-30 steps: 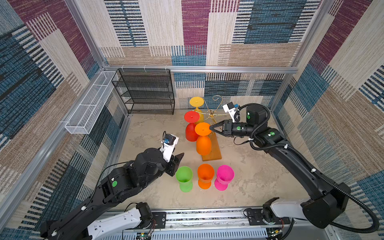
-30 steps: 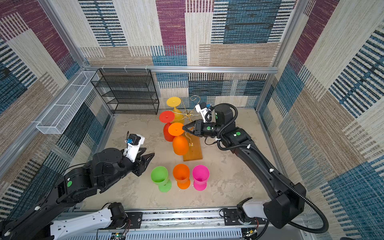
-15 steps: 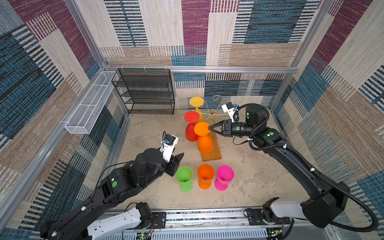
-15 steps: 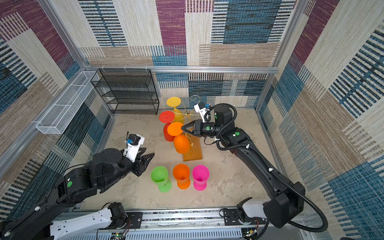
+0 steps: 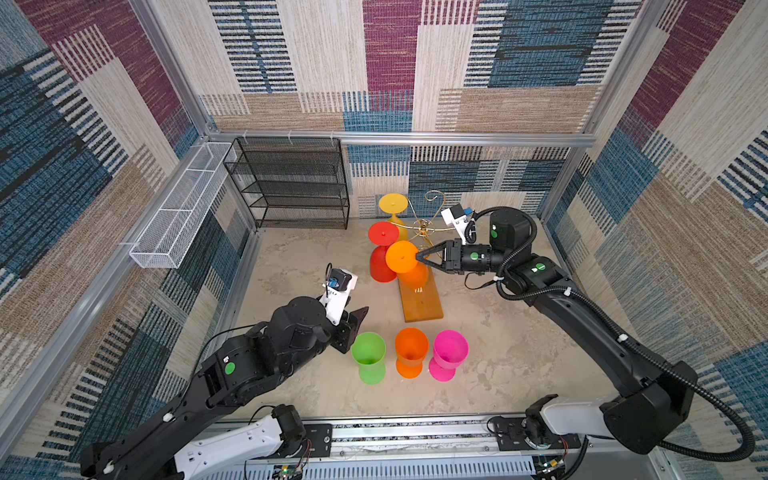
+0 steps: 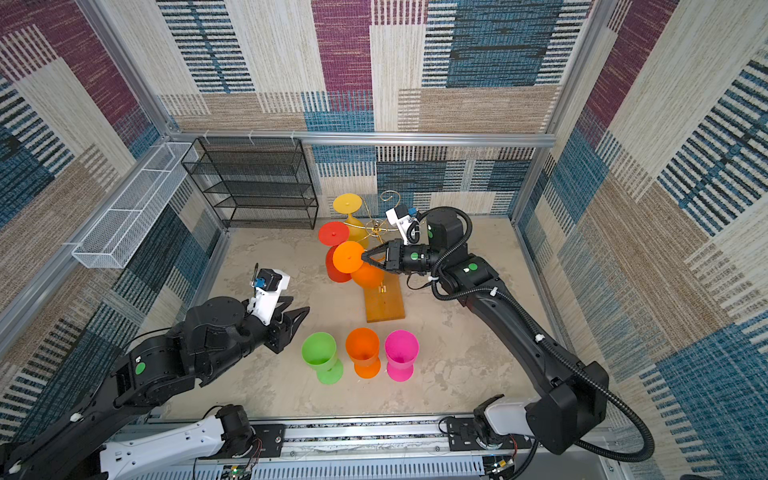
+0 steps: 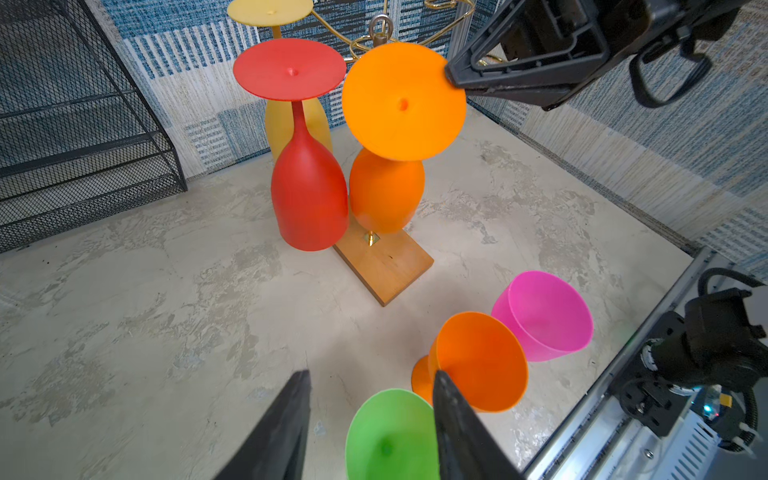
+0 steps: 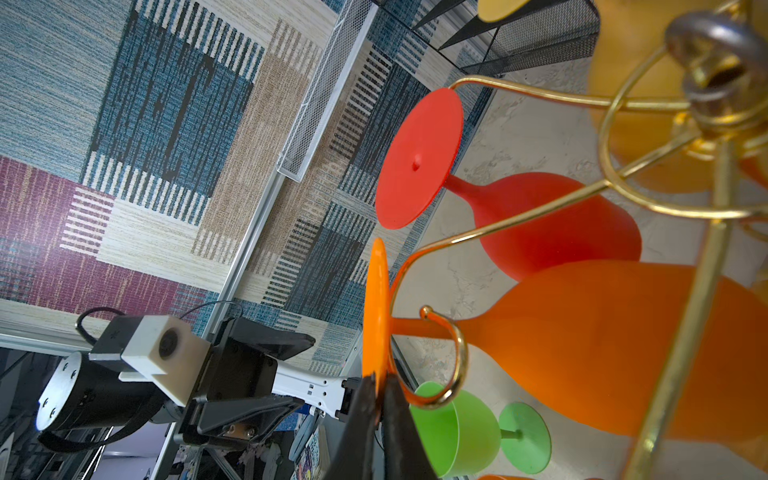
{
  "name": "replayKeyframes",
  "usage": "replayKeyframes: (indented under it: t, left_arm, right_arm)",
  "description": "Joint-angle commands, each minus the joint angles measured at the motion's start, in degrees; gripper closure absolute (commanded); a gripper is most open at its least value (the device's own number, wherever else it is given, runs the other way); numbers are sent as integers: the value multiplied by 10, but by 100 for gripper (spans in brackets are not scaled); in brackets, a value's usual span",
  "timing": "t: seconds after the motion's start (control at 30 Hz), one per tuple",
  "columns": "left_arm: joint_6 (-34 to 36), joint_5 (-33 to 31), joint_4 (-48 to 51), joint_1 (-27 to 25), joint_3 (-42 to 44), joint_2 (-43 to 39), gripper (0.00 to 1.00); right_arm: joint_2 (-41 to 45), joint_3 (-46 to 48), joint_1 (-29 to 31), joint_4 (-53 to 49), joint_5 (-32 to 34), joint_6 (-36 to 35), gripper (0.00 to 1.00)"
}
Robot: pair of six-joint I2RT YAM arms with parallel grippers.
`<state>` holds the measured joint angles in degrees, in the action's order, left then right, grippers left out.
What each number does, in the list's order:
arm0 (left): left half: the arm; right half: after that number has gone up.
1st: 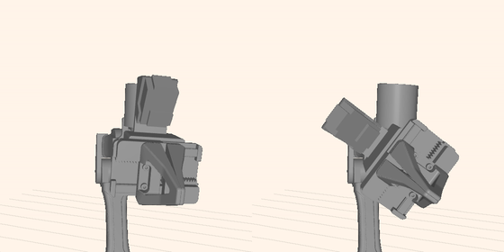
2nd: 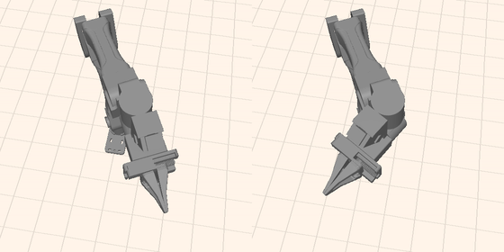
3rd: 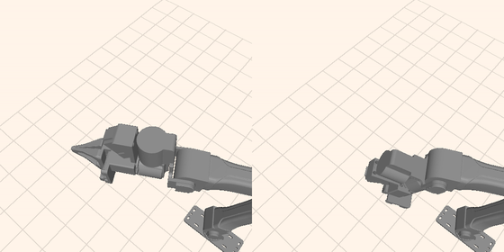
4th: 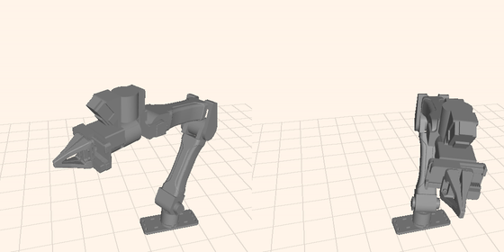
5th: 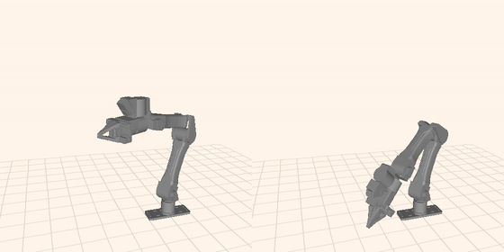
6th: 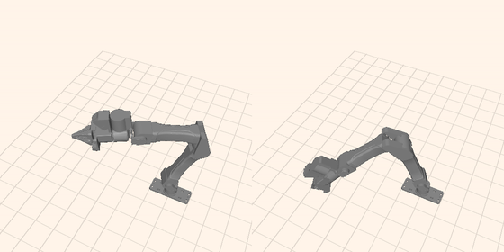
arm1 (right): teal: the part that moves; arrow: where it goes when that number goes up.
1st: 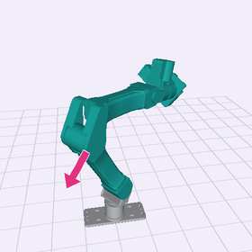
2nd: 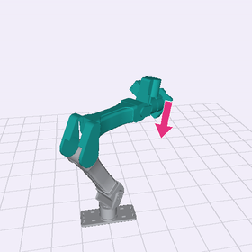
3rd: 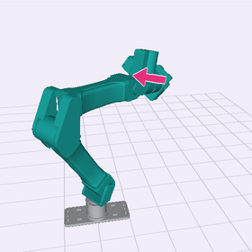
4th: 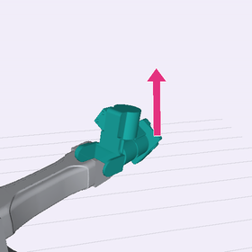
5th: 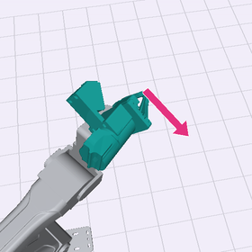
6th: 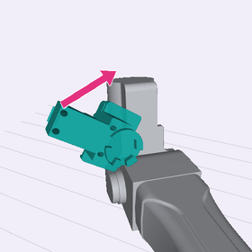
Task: Take the wine glass off the wine glass rack
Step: 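Close the right gripper on the orange glass foot and slide it off the hook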
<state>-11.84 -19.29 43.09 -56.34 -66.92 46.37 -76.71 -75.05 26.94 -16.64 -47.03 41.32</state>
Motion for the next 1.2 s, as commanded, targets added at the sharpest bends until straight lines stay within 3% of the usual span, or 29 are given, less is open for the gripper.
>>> replayKeyframes:
  t: [0.0,0.67,1.17]
  left_arm:
    - [6,-1,-9,1,1,-2,50]
    - [6,1,-10,4,3,-4,50]
    - [-1,3,-5,5,9,-14,50]
  right_arm:
    - [-4,-2,0,-8,10,2,91]
    - [10,-9,0,1,13,22,100]
    - [3,-23,0,26,10,43,100]
